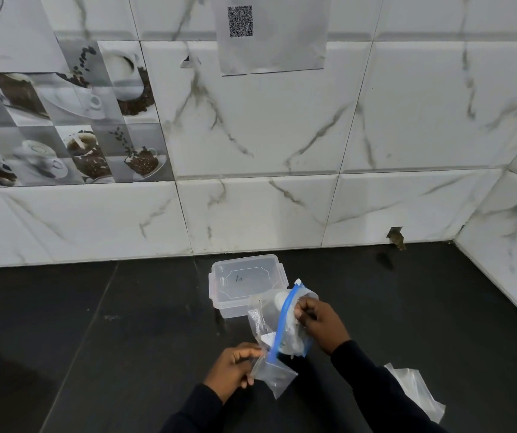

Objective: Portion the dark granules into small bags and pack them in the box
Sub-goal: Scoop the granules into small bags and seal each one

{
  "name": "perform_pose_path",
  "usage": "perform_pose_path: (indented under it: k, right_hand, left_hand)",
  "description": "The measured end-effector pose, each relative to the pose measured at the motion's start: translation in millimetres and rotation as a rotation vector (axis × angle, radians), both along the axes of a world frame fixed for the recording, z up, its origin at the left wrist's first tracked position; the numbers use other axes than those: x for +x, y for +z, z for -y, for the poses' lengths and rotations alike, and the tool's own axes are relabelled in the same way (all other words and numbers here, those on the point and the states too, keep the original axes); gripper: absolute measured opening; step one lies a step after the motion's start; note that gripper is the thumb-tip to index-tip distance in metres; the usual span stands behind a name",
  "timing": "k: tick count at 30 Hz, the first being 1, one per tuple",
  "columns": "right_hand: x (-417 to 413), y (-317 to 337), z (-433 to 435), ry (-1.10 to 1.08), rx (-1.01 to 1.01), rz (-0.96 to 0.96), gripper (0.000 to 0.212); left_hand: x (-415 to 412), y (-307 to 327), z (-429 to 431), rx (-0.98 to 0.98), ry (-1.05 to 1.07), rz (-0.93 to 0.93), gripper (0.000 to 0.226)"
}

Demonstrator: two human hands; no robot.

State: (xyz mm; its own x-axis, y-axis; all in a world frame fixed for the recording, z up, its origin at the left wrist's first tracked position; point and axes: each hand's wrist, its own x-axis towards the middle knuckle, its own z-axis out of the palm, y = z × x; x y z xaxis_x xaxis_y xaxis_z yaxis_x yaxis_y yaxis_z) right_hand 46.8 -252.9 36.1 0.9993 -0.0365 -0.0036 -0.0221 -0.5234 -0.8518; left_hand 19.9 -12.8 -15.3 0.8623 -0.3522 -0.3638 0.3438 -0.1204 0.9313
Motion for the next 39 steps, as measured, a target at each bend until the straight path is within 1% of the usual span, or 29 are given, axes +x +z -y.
perform_pose_path:
  k: [3,5,7,10,12,13,14,15,16,17,19,21,23,27,30,33,36,39]
  right_hand:
    - [-4.6,-1.3,3.2,-0.045,-0.081,-0.046,0.022]
    - [-7.3,-1.8,5.3,-0.033,-0.202,-0.114,0.011]
    - [-7.1,-3.6,6.9,0.028,-0.325,-0.177,0.010]
    - [-6.5,-4.6,-0.1,0.184,-0.506,-0.350,0.022]
    - [-6.7,-3.8,-9.1,0.306,-0.661,-0.381,0.003]
    - [-6.8,-5.8,-12.8,0.322,-0.674,-0.373,0.005]
    - [-6.9,-7.7,-15.7,0.342,-0.618,-0.351,0.004]
    - [-7.6,-9.9,-17.0,0.325,-0.511,-0.332,0.018]
    - [-8.9,-11.1,-17.3,0.266,-0.358,-0.344,0.030]
    - [-10.6,-12.5,-17.0,0.198,-0.187,-0.381,0.033]
    - [-17.4,-8.2,-17.6,0.101,0.071,-0.462,0.025]
    - [-22.5,-8.0,-12.6,0.033,0.171,-0.501,0.021]
    - [-24.2,-3.3,-4.5,0.001,0.182,-0.489,0.022]
    - [-16.6,7.4,9.8,-0.063,0.070,-0.367,0.027]
    - [-10.0,8.0,10.7,-0.085,-0.011,-0.342,0.036]
    - [-4.8,5.4,6.3,-0.160,-0.076,-0.372,0.048]
    - [0.7,4.1,7.5,-0.238,-0.124,-0.419,0.043]
    - [-0.7,3.8,11.3,-0.241,-0.192,-0.467,0.030]
  left_hand:
    - [-1.9,-0.5,-4.2,-0.010,-0.008,0.031,0.034]
    - [-0.8,4.8,-8.2,-0.042,0.011,0.053,0.032]
    - [3.8,12.4,-12.1,-0.065,0.024,0.077,0.035]
    - [11.7,29.1,-12.9,-0.089,0.016,0.133,0.035]
    - [14.7,45.0,-7.5,-0.115,-0.014,0.151,0.036]
    - [15.6,53.1,-3.0,-0.130,-0.031,0.153,0.038]
    - [16.7,60.0,1.6,-0.143,-0.043,0.152,0.040]
    - [17.8,65.1,6.3,-0.158,-0.051,0.143,0.042]
    - [19.4,69.1,9.9,-0.169,-0.048,0.130,0.044]
    - [20.5,72.1,12.3,-0.177,-0.041,0.119,0.044]
    - [21.4,75.1,12.7,-0.185,-0.010,0.110,0.044]
    - [20.3,76.3,6.5,-0.199,0.033,0.108,0.043]
    - [16.4,74.5,-4.4,-0.211,0.065,0.113,0.043]
    - [2.6,53.1,-25.4,-0.159,0.092,0.112,0.037]
    - [-6.2,28.2,-23.8,-0.036,0.066,0.109,0.030]
    - [-8.1,9.6,-11.8,0.138,0.064,0.193,0.029]
    - [-7.1,4.9,-1.7,0.235,0.126,0.319,0.030]
    - [-7.1,3.1,0.7,0.291,0.134,0.353,0.037]
